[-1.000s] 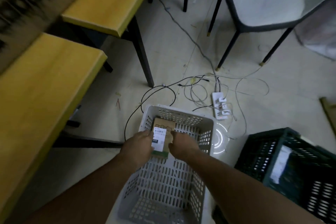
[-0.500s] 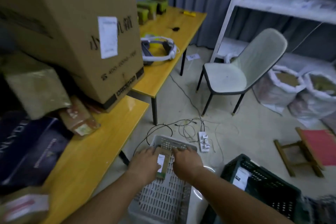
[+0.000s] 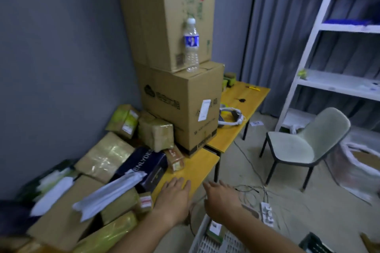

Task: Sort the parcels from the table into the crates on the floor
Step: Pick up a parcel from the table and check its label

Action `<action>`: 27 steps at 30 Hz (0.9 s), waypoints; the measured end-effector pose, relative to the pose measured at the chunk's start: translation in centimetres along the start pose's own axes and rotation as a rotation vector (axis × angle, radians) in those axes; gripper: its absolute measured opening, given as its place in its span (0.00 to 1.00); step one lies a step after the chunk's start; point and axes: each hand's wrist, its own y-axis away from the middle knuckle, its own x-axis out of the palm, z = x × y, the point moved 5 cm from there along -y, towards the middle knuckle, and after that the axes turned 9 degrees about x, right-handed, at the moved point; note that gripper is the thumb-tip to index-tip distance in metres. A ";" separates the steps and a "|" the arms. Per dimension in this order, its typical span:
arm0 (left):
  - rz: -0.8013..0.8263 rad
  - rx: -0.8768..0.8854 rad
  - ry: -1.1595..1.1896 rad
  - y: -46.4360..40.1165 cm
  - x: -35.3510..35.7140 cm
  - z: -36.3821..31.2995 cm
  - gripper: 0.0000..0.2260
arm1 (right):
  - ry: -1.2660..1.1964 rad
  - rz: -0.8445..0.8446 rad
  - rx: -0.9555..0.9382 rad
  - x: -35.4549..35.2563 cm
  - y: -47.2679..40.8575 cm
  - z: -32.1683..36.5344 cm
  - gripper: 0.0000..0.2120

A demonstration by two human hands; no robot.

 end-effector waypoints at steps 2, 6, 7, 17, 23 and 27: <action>0.002 -0.054 0.022 2.9 -1.4 1.9 0.31 | 0.006 0.010 -0.074 -1.3 0.7 3.1 0.26; -0.079 -0.175 0.022 7.3 -2.8 5.9 0.31 | 0.020 -0.035 -0.214 -3.0 0.6 8.7 0.27; -0.097 -0.207 0.022 8.2 -2.9 6.9 0.31 | 0.020 -0.044 -0.246 -3.4 0.5 10.0 0.27; -0.218 -0.508 0.064 13.3 -5.9 12.0 0.28 | 0.056 -0.034 -0.516 -5.8 -3.0 18.2 0.28; -0.231 -0.667 0.096 16.2 -4.4 14.8 0.29 | 0.123 -0.029 -0.667 -6.1 -3.9 22.5 0.26; -0.215 -0.743 0.126 19.1 -2.2 17.7 0.30 | 0.140 -0.015 -0.752 -5.5 -3.7 26.5 0.22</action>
